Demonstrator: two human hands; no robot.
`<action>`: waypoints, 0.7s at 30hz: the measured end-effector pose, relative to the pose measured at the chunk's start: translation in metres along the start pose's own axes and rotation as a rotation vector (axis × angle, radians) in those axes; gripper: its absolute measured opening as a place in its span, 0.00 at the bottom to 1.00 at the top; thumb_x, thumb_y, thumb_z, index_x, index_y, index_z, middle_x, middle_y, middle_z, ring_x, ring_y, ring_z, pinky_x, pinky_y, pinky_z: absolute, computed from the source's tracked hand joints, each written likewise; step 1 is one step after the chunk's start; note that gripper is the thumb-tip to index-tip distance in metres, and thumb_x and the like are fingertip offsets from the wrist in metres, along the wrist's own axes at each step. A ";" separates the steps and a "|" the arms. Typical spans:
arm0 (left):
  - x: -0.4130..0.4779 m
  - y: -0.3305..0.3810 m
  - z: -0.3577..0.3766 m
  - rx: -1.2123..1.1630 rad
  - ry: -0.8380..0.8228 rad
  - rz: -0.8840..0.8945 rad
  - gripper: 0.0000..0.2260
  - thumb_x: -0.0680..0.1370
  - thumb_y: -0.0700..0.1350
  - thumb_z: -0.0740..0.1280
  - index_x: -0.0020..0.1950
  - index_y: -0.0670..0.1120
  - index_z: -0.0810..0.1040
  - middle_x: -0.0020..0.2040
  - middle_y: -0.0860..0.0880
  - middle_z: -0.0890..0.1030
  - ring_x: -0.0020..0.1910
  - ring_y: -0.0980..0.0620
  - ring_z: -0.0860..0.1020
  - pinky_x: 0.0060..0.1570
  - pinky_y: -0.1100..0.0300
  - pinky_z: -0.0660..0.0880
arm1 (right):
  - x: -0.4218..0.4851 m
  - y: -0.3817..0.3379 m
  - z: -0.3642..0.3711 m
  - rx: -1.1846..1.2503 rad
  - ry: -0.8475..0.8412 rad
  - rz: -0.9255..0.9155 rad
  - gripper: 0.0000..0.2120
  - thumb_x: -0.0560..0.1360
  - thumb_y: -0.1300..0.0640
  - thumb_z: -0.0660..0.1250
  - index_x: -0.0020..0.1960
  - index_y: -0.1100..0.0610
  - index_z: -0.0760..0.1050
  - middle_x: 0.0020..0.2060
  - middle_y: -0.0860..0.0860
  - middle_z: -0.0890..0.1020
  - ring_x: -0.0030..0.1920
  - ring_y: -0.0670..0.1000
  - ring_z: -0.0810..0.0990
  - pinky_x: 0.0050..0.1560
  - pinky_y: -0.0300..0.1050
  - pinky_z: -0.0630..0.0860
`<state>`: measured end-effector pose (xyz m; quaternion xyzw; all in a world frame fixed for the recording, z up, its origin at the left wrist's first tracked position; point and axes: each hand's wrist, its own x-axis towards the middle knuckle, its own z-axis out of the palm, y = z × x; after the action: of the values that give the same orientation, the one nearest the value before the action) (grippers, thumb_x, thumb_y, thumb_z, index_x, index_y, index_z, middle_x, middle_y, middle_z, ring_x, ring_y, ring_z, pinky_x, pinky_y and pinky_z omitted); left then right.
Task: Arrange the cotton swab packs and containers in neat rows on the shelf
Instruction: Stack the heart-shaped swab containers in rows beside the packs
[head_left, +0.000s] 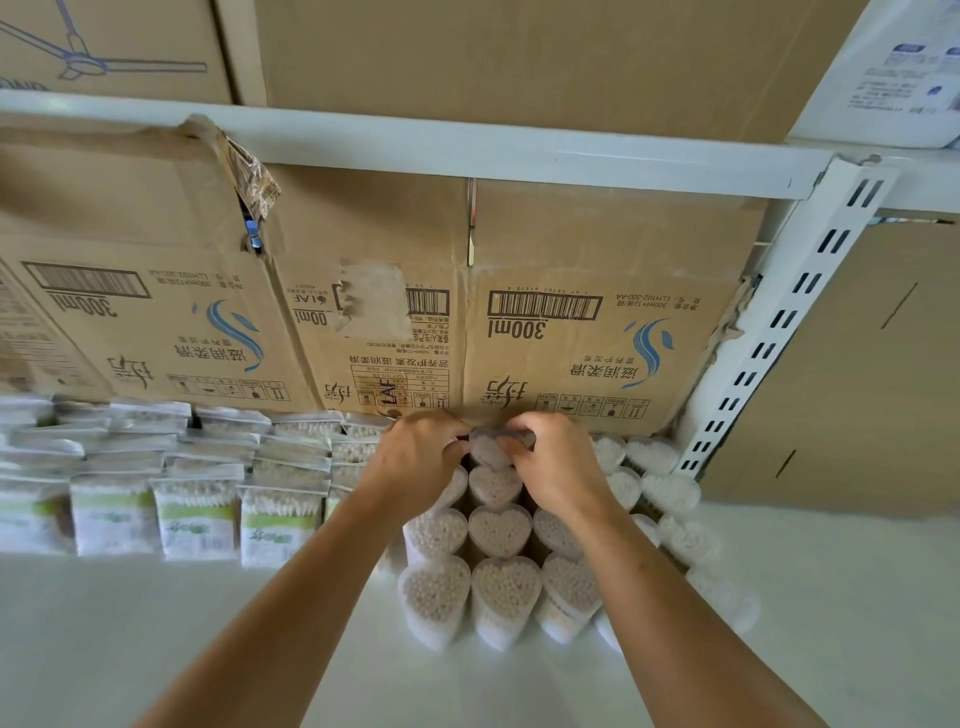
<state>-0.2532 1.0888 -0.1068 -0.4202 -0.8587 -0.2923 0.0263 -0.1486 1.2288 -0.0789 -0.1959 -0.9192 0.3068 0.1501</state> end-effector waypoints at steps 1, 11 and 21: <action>-0.001 0.002 -0.001 0.004 -0.018 0.003 0.07 0.76 0.45 0.67 0.51 0.48 0.83 0.48 0.51 0.84 0.47 0.51 0.81 0.48 0.52 0.78 | 0.000 -0.001 0.000 0.003 -0.008 0.004 0.10 0.77 0.57 0.67 0.56 0.57 0.81 0.51 0.51 0.84 0.49 0.49 0.80 0.47 0.36 0.70; -0.004 0.016 0.008 0.086 -0.008 0.091 0.09 0.74 0.44 0.66 0.47 0.52 0.84 0.49 0.57 0.84 0.51 0.57 0.80 0.54 0.57 0.74 | 0.004 0.000 -0.004 -0.062 -0.108 0.032 0.15 0.75 0.58 0.68 0.61 0.55 0.79 0.56 0.51 0.82 0.55 0.50 0.79 0.48 0.34 0.68; -0.014 0.013 0.007 0.188 -0.120 0.164 0.11 0.80 0.48 0.60 0.59 0.55 0.79 0.62 0.59 0.77 0.69 0.54 0.66 0.66 0.48 0.59 | 0.006 0.003 0.001 -0.116 -0.118 0.025 0.14 0.75 0.63 0.65 0.59 0.55 0.80 0.55 0.53 0.82 0.54 0.52 0.80 0.50 0.41 0.75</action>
<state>-0.2335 1.0888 -0.1099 -0.5012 -0.8452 -0.1817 0.0380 -0.1540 1.2331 -0.0806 -0.1972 -0.9402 0.2661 0.0801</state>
